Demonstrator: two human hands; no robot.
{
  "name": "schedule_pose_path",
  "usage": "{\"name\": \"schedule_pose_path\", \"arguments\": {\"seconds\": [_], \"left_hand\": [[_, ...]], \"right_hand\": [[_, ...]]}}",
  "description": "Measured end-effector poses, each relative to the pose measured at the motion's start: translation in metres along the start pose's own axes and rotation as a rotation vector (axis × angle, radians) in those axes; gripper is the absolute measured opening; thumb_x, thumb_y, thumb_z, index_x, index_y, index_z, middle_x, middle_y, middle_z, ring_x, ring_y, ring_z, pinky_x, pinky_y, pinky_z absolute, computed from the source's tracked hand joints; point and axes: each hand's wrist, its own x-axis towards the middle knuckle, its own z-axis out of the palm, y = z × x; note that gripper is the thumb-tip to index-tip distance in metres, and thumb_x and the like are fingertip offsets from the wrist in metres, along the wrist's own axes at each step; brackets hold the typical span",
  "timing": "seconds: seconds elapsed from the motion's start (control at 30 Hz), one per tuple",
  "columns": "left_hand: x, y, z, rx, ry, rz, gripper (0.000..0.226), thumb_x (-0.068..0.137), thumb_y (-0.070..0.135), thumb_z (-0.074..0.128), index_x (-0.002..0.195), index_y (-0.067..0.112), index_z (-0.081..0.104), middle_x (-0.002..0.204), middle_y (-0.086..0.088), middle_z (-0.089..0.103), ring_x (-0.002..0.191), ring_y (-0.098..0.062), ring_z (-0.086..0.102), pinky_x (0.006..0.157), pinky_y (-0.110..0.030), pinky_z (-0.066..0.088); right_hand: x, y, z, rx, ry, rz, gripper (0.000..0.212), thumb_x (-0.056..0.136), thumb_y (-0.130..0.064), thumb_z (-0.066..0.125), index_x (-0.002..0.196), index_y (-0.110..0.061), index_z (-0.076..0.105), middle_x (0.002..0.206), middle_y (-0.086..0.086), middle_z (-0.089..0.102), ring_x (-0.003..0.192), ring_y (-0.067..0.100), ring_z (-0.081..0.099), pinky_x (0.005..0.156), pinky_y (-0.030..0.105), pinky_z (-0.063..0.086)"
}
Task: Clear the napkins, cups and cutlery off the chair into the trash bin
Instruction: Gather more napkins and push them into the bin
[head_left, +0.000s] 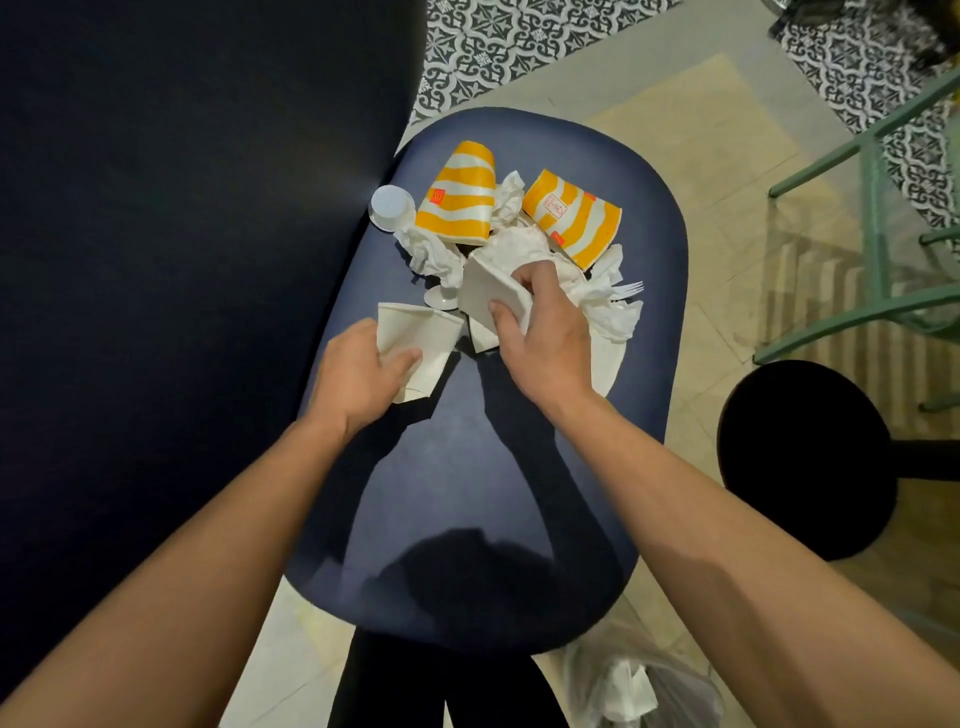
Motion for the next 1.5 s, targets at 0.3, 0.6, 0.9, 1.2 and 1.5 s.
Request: {"name": "schedule_pose_path", "arguments": {"seconds": [0.3,0.6,0.9,1.2,1.5], "left_hand": [[-0.052,-0.008,0.02,-0.018,0.026,0.008,0.035,0.084,0.037,0.061,0.106,0.01,0.061,0.105,-0.005,0.063,0.097,-0.025,0.058,0.078,-0.034,0.047],[-0.115,-0.03,0.027,-0.022,-0.025,0.038,0.037,0.085,0.034,0.063,0.109,0.007,0.057,0.109,-0.009,0.062,0.099,-0.027,0.058,0.075,-0.028,0.043],[-0.174,-0.02,0.043,-0.002,-0.074,0.122,0.036,0.086,0.036,0.06,0.11,0.009,0.058,0.11,-0.008,0.063,0.099,-0.026,0.059,0.075,-0.03,0.044],[-0.248,0.018,0.104,-0.039,-0.204,0.239,0.034,0.087,0.034,0.06,0.111,0.011,0.058,0.109,-0.006,0.062,0.099,-0.024,0.058,0.082,-0.037,0.049],[-0.338,0.028,0.194,0.009,-0.315,0.266,0.034,0.09,0.028,0.058,0.115,0.006,0.057,0.112,-0.013,0.062,0.102,-0.03,0.058,0.08,-0.029,0.041]], "right_hand": [[-0.059,0.013,-0.011,-0.024,0.038,0.007,0.024,0.085,-0.026,0.059,0.104,-0.021,0.046,0.099,-0.001,0.062,0.084,0.016,0.054,0.065,0.03,0.045],[-0.135,0.017,-0.018,-0.078,0.036,0.026,0.022,0.081,-0.019,0.06,0.092,-0.026,0.042,0.086,-0.011,0.051,0.079,0.018,0.055,0.065,0.035,0.048],[-0.21,0.034,-0.05,-0.07,0.121,0.131,0.024,0.076,-0.017,0.062,0.09,-0.026,0.045,0.083,-0.013,0.051,0.076,0.014,0.053,0.062,0.035,0.049],[-0.292,0.09,-0.104,-0.069,0.212,0.211,0.018,0.075,-0.017,0.058,0.09,-0.022,0.048,0.085,-0.005,0.06,0.074,0.019,0.054,0.06,0.031,0.043],[-0.404,0.179,-0.149,-0.093,0.214,0.344,0.025,0.08,-0.02,0.056,0.089,-0.034,0.038,0.083,-0.009,0.052,0.072,0.013,0.05,0.053,0.019,0.031]]}}
